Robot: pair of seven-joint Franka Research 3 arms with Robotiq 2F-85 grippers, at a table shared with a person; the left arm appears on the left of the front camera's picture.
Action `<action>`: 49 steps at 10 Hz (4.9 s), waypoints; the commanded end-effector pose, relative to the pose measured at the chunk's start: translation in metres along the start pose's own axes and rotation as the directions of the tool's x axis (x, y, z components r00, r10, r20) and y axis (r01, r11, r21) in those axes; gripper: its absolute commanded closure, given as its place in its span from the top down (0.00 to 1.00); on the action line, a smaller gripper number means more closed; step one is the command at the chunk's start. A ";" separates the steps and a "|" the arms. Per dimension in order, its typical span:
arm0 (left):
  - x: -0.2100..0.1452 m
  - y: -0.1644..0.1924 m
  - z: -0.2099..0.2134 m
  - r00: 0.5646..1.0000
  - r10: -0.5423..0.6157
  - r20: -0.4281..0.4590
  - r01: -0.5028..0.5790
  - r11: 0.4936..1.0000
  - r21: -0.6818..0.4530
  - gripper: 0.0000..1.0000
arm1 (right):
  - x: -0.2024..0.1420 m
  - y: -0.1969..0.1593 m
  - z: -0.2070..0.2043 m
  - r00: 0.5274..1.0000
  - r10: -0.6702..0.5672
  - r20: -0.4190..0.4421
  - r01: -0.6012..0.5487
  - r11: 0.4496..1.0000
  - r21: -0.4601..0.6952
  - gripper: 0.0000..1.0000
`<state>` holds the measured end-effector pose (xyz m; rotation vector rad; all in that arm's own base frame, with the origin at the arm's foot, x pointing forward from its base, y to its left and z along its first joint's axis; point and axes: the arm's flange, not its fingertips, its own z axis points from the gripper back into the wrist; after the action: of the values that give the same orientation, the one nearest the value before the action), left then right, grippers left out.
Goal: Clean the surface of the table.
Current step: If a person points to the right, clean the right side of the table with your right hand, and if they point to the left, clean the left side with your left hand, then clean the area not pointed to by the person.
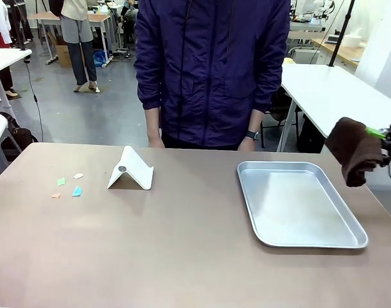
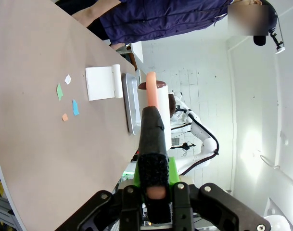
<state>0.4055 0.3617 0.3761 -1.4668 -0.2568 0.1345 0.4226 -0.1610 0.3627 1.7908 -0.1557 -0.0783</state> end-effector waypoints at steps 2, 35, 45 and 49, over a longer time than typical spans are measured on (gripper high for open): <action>-0.004 -0.005 0.000 1.000 -0.001 -0.005 0.001 1.000 0.001 0.00 | -0.007 0.001 0.046 0.983 0.057 0.174 -0.045 0.997 -0.068 0.09; -0.044 0.017 -0.111 0.995 -0.064 0.077 0.009 0.826 0.563 0.22 | -0.010 0.001 0.061 0.985 0.030 0.172 -0.017 0.997 -0.076 0.09; -0.014 0.045 -0.183 0.996 0.078 0.036 -0.080 0.701 0.708 0.22 | -0.010 0.001 0.061 0.985 0.030 0.172 -0.017 0.997 -0.076 0.09; -0.017 0.053 -0.223 0.995 0.097 -0.028 -0.043 0.655 0.754 0.22 | -0.010 0.001 0.061 0.985 0.030 0.172 -0.017 0.997 -0.076 0.09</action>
<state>0.4569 0.1653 0.3430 -0.7706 -0.1622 0.2457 0.4056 -0.2190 0.3453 1.6971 -0.2922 -0.2333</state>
